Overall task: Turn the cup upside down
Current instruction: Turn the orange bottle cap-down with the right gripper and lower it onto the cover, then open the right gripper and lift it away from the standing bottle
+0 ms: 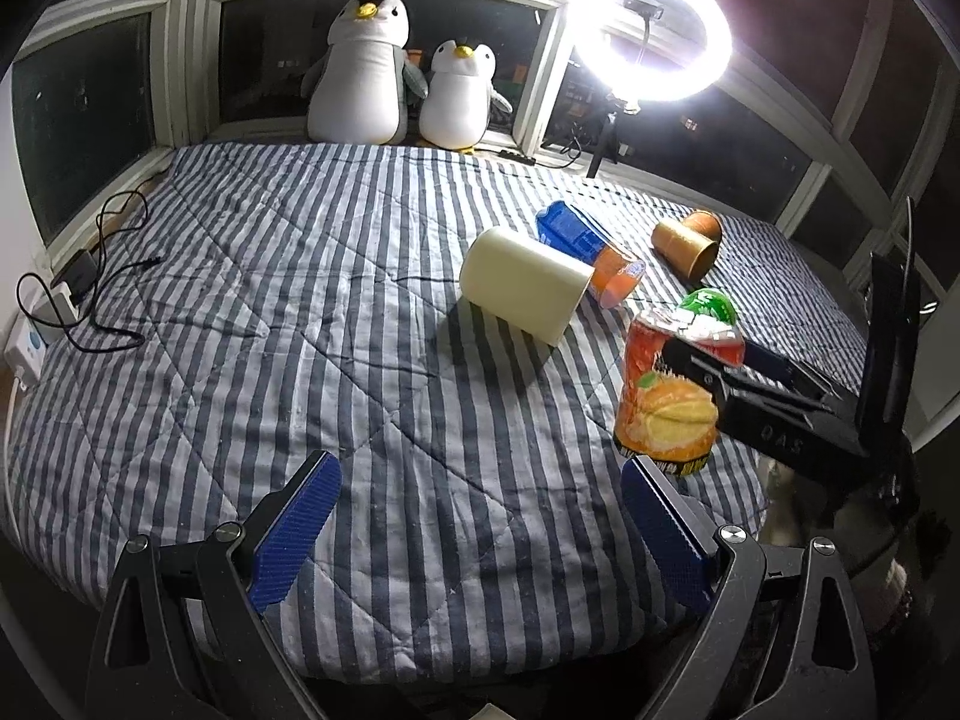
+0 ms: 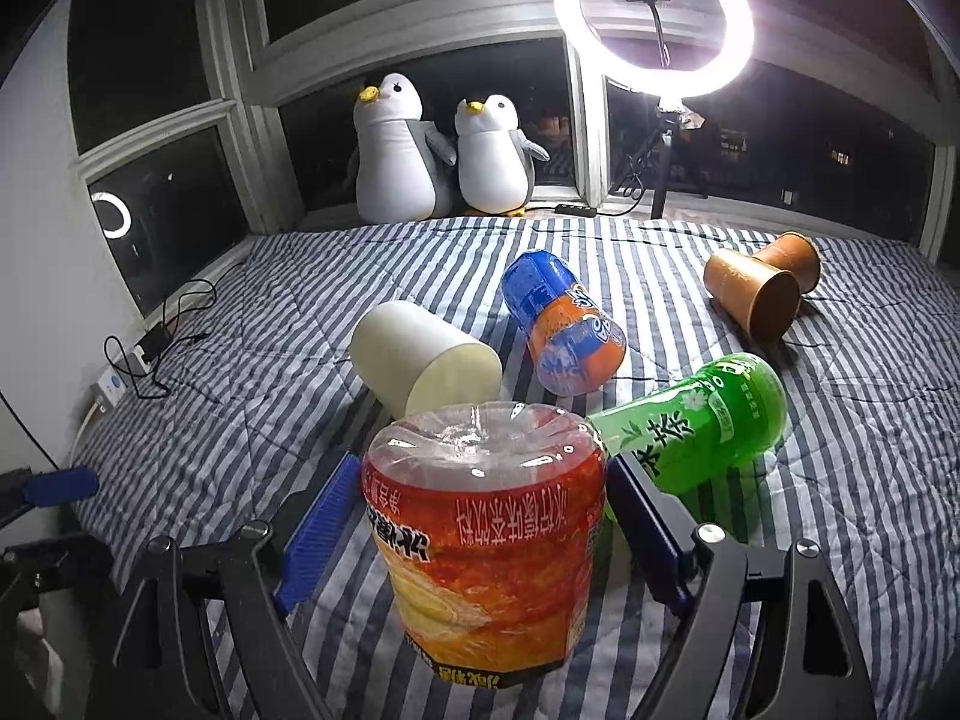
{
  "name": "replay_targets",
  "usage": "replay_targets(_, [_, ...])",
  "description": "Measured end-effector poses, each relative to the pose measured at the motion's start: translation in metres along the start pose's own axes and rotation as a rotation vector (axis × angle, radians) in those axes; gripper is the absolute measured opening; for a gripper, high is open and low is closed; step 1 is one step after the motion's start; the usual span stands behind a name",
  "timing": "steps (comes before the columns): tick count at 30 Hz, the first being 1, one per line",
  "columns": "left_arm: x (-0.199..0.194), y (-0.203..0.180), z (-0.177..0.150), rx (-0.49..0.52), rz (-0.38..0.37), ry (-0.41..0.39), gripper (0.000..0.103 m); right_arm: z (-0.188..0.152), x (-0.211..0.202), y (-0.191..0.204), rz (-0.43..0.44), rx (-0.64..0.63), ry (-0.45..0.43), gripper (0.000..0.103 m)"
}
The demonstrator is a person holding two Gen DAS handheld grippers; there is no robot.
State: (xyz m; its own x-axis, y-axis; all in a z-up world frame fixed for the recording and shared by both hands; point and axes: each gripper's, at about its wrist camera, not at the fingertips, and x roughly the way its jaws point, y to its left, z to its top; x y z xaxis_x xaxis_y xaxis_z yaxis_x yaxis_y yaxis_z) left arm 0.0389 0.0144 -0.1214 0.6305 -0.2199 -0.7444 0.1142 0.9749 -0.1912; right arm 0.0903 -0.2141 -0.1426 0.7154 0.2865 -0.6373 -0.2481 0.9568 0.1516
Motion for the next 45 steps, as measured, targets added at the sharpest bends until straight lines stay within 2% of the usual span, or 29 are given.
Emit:
replay_targets(21, [-0.018,-0.031,0.012,0.103,0.092,-0.235,0.097,-0.028,-0.026,0.012,-0.057,-0.023,-0.021,0.081])
replay_targets(35, [-0.021,-0.034,0.010,0.119,0.090,-0.268,0.097,-0.039,-0.056,0.018,-0.061,-0.023,-0.068,0.086])
replay_targets(39, [-0.031,-0.035,0.010,0.112,0.093,-0.310,0.097,-0.041,-0.078,0.017,-0.064,-0.006,-0.113,0.086])
replay_targets(45, [-0.054,-0.040,0.010,0.115,0.107,-0.403,0.097,-0.035,-0.118,0.018,-0.122,0.005,-0.237,0.088])
